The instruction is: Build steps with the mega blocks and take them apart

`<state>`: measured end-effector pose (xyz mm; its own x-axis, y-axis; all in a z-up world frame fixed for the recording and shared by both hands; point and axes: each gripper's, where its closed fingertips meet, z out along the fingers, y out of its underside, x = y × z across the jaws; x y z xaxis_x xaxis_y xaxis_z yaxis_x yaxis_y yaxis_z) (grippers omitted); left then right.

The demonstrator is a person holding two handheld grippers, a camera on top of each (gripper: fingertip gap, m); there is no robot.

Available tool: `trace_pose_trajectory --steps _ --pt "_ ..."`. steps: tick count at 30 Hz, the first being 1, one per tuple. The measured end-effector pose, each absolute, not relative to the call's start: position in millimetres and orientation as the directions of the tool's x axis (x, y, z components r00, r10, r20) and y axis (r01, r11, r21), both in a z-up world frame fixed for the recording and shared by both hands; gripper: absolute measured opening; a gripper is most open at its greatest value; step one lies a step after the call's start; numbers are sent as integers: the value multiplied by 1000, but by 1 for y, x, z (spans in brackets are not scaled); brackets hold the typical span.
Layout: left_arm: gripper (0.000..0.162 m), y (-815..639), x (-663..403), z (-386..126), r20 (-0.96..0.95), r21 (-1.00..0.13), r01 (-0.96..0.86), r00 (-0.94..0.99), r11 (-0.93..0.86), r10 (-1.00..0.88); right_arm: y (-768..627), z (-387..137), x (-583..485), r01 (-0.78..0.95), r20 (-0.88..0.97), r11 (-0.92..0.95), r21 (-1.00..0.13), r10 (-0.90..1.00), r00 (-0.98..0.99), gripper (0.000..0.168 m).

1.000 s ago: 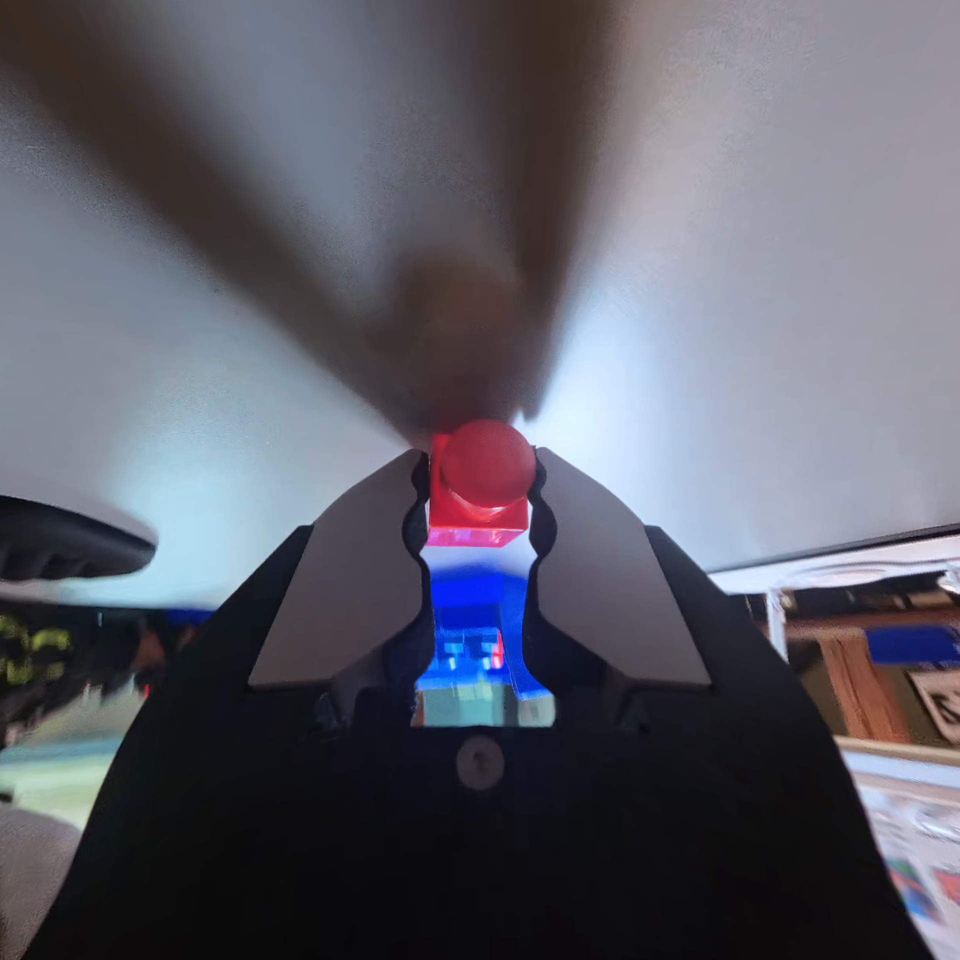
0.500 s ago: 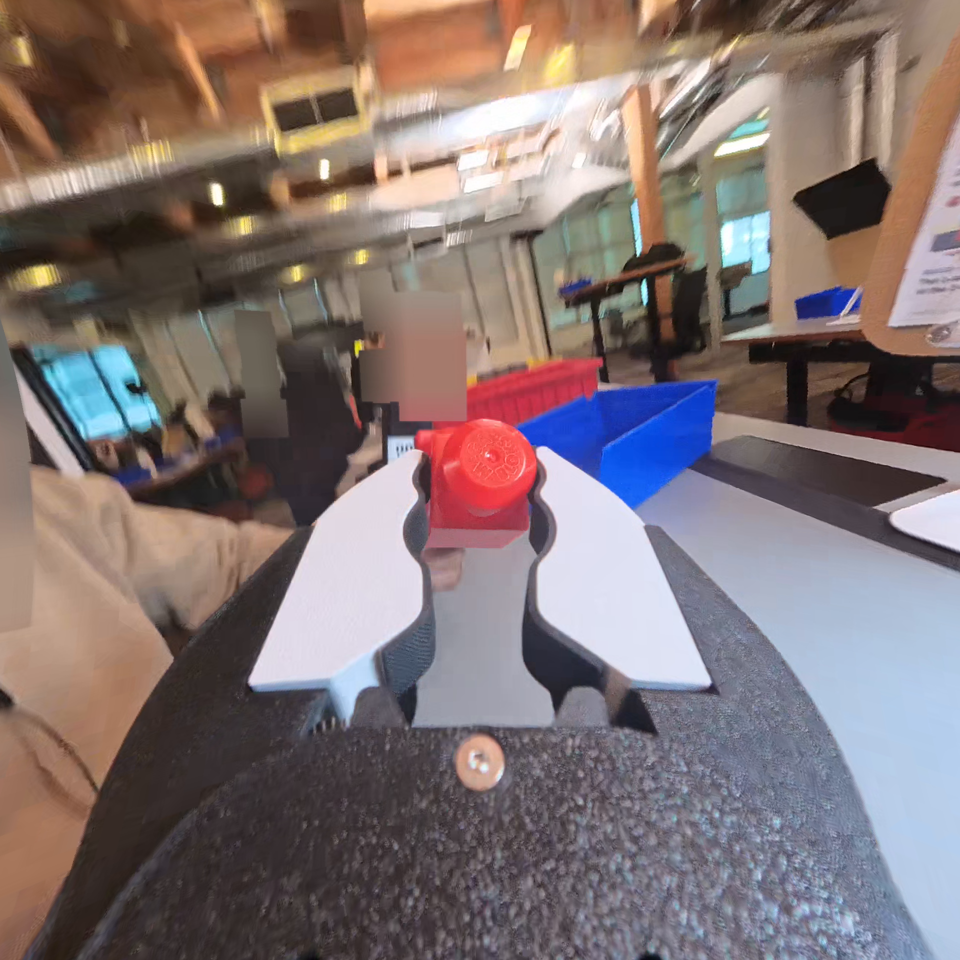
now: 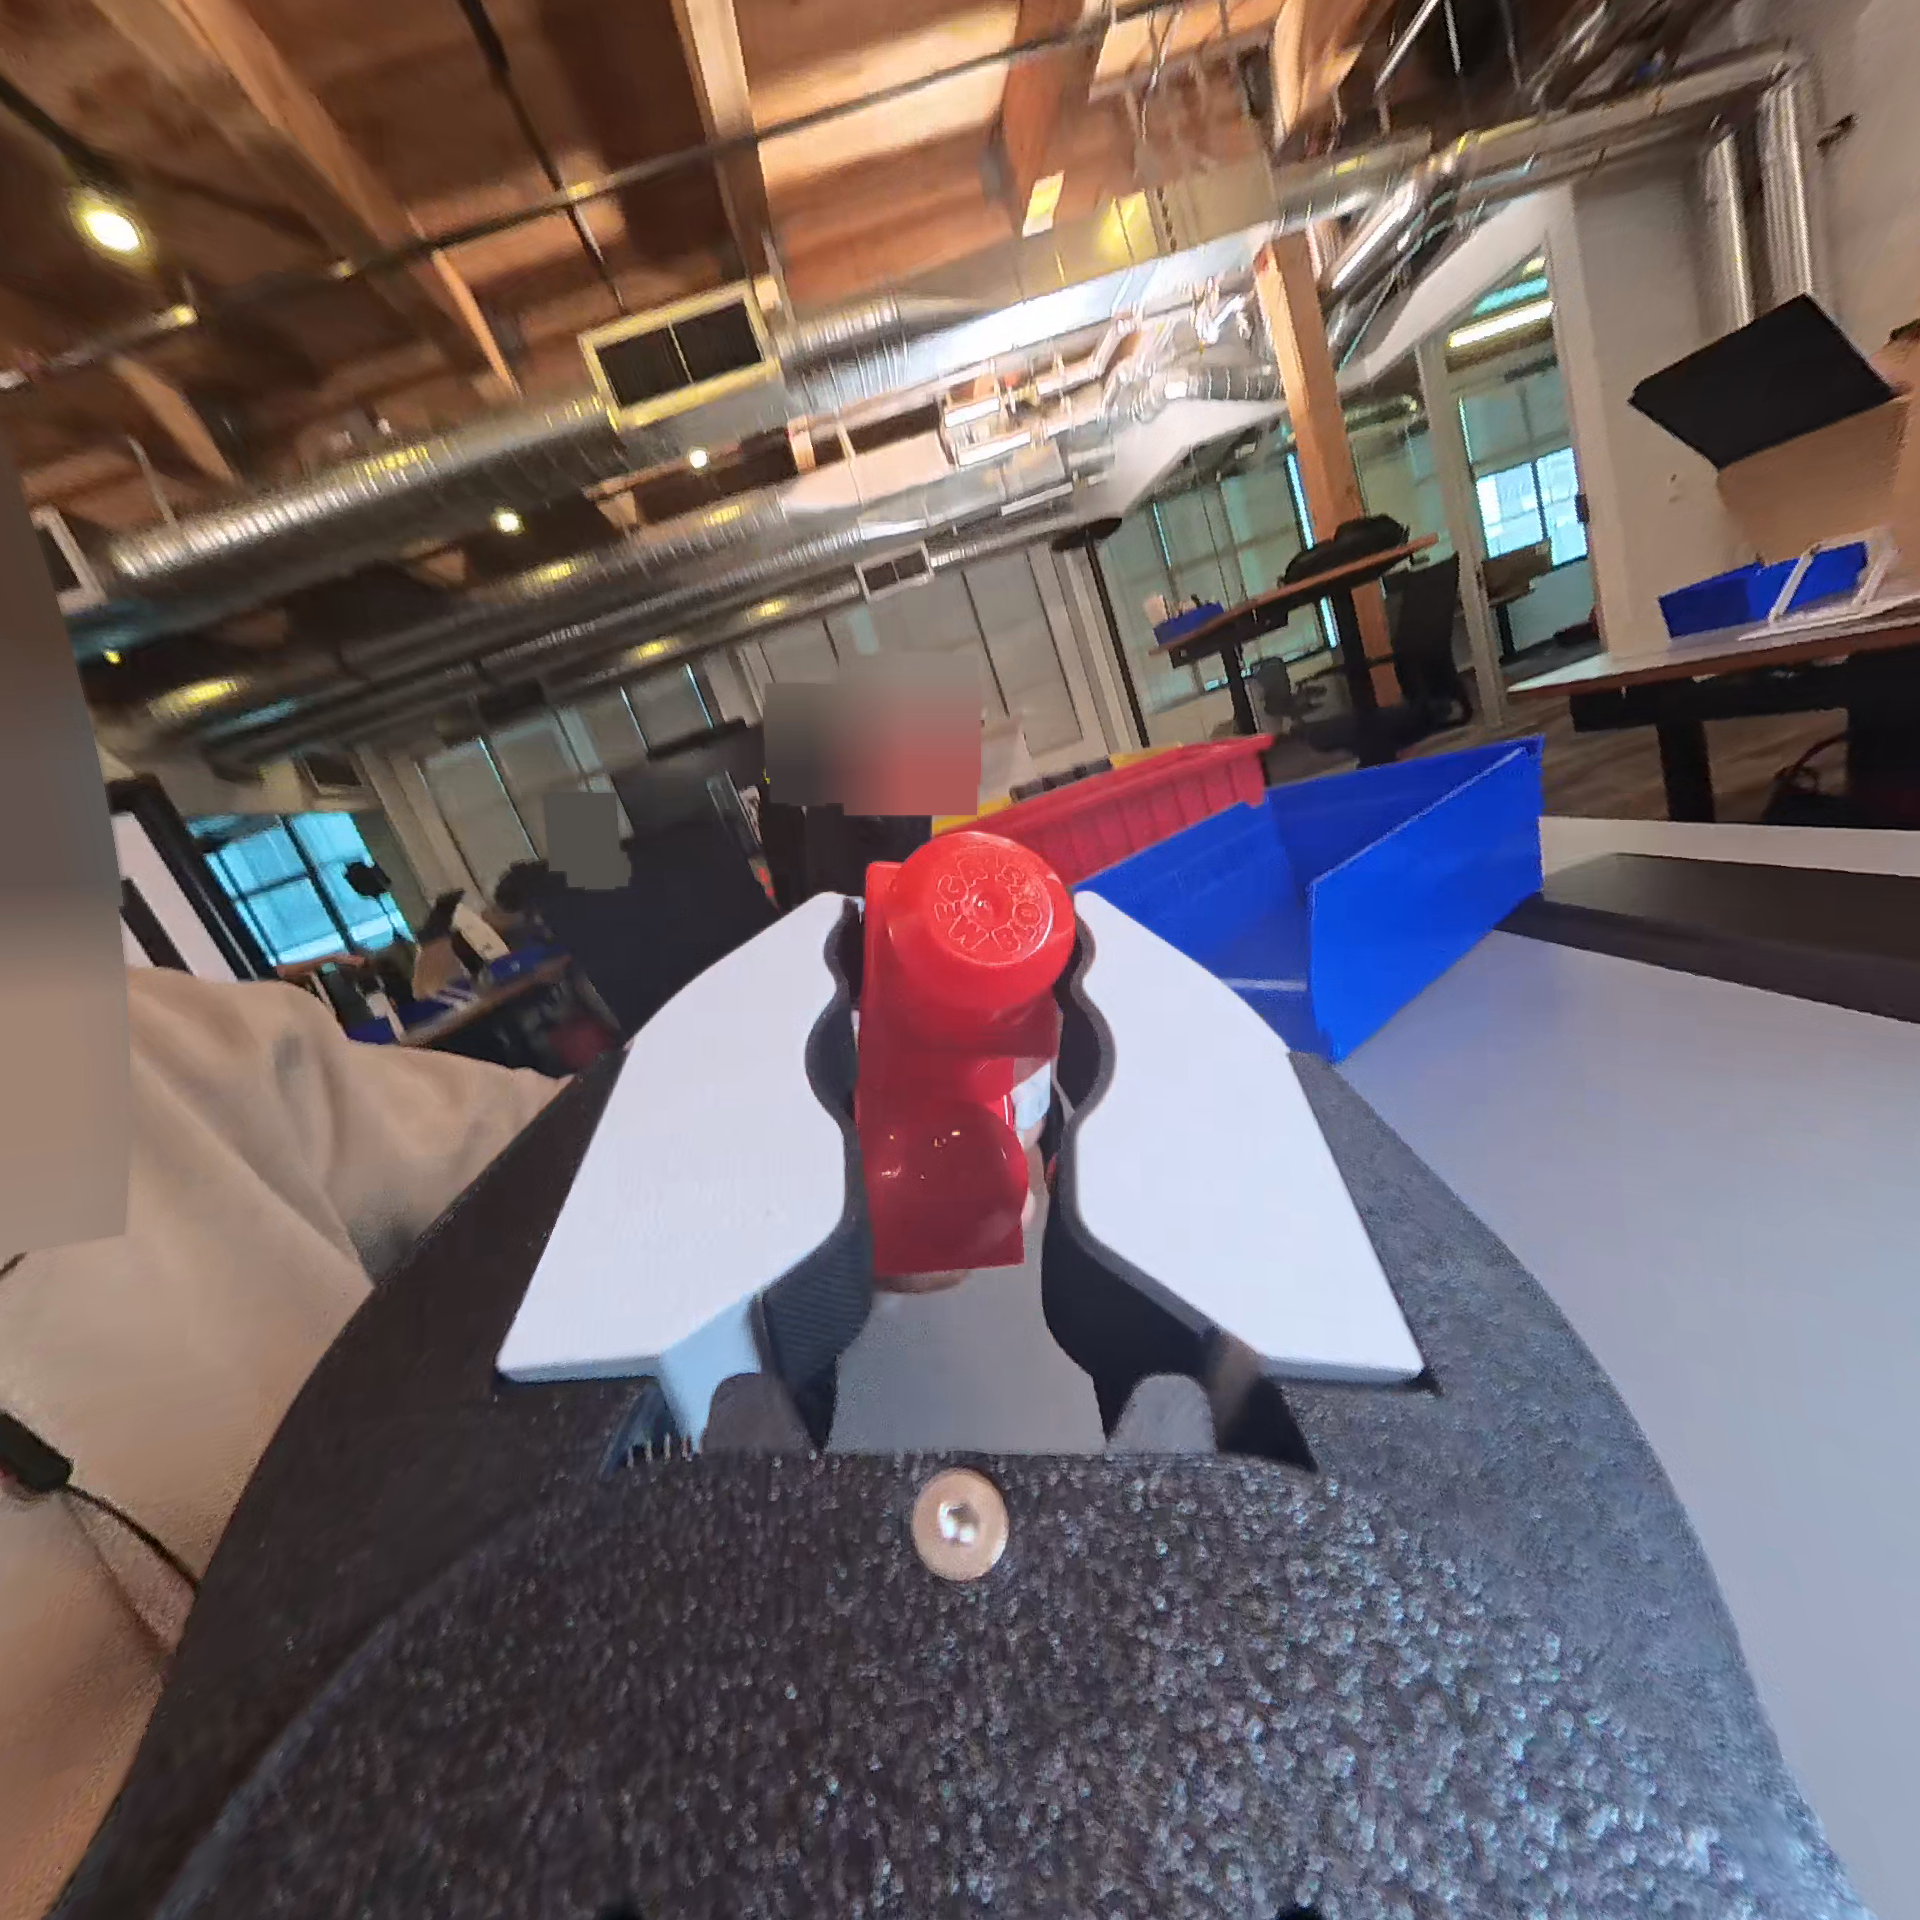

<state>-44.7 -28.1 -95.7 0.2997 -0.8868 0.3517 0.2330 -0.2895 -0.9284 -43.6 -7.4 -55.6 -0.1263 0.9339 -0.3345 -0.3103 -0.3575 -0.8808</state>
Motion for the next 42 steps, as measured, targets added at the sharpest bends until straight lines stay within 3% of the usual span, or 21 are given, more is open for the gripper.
trace_pose_trajectory --steps 6,20,24,27,34,37,42 --pt "34 -30 -40 -117 383 -923 140 291 -357 -876 -10 -74 -46 -146 -292 -308 -940 949 -118 37" --pt "34 -39 -32 -126 404 -915 94 236 -393 -884 -16 -80 -42 -127 -280 -304 -944 943 -179 37" --pt "34 -34 -35 -128 344 -938 73 272 -338 -898 -14 -83 -42 -81 -262 -278 -957 951 -164 38" --pt "34 -30 -41 -129 216 -974 9 340 -226 -915 -9 -82 -35 -17 -206 -211 -977 969 -138 49" --pt "34 -37 -41 -149 128 -974 -137 333 -182 -934 -17 -109 -18 182 0 32 -983 985 -175 47" --pt "34 -42 -35 -158 78 -966 -210 323 -152 -943 -29 -122 -20 229 -6 48 -972 973 -230 35" --pt "34 -45 -34 -162 31 -960 -254 325 -119 -945 -33 -128 -21 255 -22 43 -966 968 -249 34"
